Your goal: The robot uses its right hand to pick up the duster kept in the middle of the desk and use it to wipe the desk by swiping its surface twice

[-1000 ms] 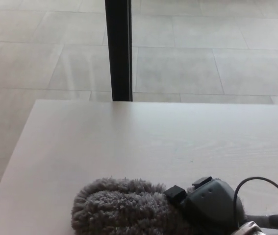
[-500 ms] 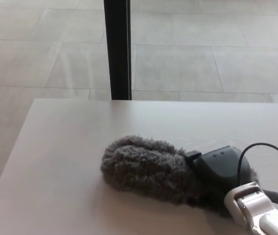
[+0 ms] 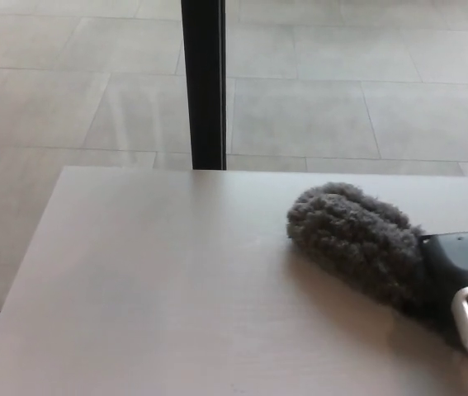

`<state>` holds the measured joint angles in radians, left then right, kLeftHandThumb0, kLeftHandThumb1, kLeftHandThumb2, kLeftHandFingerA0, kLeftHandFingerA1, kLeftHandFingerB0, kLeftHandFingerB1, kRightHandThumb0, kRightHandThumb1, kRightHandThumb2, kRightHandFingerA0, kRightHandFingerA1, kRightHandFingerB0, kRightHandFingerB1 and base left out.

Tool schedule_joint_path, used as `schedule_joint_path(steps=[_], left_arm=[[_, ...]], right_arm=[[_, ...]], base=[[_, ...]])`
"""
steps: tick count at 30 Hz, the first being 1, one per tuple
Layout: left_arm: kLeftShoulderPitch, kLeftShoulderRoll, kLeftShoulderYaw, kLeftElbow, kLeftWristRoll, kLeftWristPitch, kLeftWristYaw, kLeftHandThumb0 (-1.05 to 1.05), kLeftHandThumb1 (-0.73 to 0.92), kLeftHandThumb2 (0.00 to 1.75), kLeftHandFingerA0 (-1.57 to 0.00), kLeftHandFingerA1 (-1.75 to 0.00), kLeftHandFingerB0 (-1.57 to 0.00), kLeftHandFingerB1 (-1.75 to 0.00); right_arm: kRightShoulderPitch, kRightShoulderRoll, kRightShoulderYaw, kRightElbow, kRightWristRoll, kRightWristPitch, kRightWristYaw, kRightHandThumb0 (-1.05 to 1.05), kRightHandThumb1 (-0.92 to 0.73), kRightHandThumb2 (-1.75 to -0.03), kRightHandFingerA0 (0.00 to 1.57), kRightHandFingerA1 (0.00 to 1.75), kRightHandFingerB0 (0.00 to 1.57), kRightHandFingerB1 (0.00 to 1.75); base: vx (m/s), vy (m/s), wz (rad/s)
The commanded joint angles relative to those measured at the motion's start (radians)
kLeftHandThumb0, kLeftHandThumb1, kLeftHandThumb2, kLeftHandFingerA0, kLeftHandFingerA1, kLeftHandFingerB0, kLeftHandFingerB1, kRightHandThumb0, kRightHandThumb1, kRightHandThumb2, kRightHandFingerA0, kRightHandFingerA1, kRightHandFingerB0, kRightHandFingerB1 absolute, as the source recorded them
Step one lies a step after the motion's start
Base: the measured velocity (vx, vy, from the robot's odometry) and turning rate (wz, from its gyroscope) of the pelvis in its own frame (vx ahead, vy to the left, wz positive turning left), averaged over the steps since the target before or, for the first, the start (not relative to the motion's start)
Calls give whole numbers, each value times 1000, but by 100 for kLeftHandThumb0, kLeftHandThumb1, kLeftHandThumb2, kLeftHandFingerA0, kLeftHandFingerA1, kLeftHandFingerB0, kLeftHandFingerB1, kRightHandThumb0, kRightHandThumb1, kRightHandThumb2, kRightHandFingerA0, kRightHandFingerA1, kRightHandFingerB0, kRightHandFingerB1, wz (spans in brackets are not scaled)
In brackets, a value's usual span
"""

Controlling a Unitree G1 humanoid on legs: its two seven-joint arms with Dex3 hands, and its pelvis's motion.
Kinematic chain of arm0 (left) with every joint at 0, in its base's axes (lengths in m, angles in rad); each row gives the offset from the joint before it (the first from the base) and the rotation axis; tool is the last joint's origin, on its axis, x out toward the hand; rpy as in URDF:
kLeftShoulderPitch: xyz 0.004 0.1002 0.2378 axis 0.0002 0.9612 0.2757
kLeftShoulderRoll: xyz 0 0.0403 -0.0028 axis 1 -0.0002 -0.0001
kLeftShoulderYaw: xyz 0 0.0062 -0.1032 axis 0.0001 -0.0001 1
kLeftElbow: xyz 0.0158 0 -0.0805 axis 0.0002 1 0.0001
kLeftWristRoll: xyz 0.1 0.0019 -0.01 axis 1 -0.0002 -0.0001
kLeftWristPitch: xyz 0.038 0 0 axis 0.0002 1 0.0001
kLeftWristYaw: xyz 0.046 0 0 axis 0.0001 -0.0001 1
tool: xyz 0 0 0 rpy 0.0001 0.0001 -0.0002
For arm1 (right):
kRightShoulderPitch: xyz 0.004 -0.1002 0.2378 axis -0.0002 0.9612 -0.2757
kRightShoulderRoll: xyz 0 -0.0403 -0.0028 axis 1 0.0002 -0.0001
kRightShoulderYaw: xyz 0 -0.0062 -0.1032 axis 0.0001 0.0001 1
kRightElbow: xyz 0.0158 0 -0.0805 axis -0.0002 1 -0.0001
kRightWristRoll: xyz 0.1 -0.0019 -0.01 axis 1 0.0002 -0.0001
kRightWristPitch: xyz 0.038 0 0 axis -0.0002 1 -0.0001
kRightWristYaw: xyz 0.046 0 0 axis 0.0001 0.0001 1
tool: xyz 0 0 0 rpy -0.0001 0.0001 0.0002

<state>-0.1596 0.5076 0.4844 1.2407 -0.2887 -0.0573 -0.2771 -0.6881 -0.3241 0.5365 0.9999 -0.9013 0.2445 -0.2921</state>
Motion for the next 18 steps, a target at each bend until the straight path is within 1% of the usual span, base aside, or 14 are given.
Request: schedule_joint_path(steps=[1,2,3,6,7,8,9,10,12,13,14,16,17,18], left_arm=[[9,14,8,4,-4,-9,5,-54,74,62,-62,-62,-51,-48],[12,13,10,3,-5,-10,3,-55,74,62,-61,-62,-50,-48],[18,12,11,4,-5,-16,1,-56,74,62,-60,-61,-50,-48],[23,11,7,3,1,-22,10,-57,74,62,-61,-61,-50,-47],[23,12,10,3,-1,-18,9,-57,73,62,-62,-62,-50,-48],[23,12,9,3,-1,-20,6,-57,74,62,-61,-61,-49,-48],[21,11,18,-1,-11,-8,8,-55,73,61,-62,-66,-53,-51],[19,11,21,-3,-14,-2,11,-54,74,61,-65,-66,-54,-51],[18,13,20,1,-10,-5,15,-54,74,61,-65,-65,-54,-50],[22,12,19,-1,-9,-12,5,-54,75,62,-61,-65,-51,-50],[22,13,15,1,-4,-15,5,-55,74,62,-62,-64,-50,-49],[25,10,13,2,-2,-19,6,-55,73,62,-63,-63,-52,-49],[23,9,16,3,-4,-17,11,-55,73,61,-64,-64,-52,-49],[23,11,15,2,-3,-13,11,-55,73,61,-64,-64,-52,-49]], right_arm=[[69,-68,-44,101,69,20,62,-38,-67,-59,83,157,67,83],[75,-78,-58,109,81,11,56,-36,-65,-59,84,155,67,71],[84,-95,-95,127,112,10,59,-35,-65,-64,79,148,64,60],[93,-113,-145,161,142,20,63,-36,-64,-59,85,149,65,61],[103,-119,-149,164,138,22,43,-39,-60,-61,86,147,67,64],[107,-123,-161,176,147,25,38,-40,-60,-62,85,155,73,77],[110,-128,-170,180,154,33,49,-41,-62,-58,85,157,74,85],[113,-130,-175,179,157,36,53,-44,-61,-64,84,157,77,88],[116,-128,-180,177,161,39,47,-45,-61,-64,84,162,76,93],[115,-125,-171,184,153,41,43,-44,-64,-65,83,158,71,86],[115,-121,-171,185,155,39,38,-43,-66,-59,85,155,64,79],[122,-119,-177,169,172,16,44,-39,-63,-61,86,148,65,73],[124,-113,-185,154,187,-11,46,-40,-64,-60,88,147,61,63],[130,-112,-185,144,189,-26,36,-40,-64,-60,88,147,61,63]], base=[[0,0,0],[0,0,0],[0,0,0],[0,0,0],[0,0,0],[0,0,0],[0,0,0],[0,0,0],[0,0,0],[0,0,0],[0,0,0],[0,0,0],[0,0,0],[0,0,0]])
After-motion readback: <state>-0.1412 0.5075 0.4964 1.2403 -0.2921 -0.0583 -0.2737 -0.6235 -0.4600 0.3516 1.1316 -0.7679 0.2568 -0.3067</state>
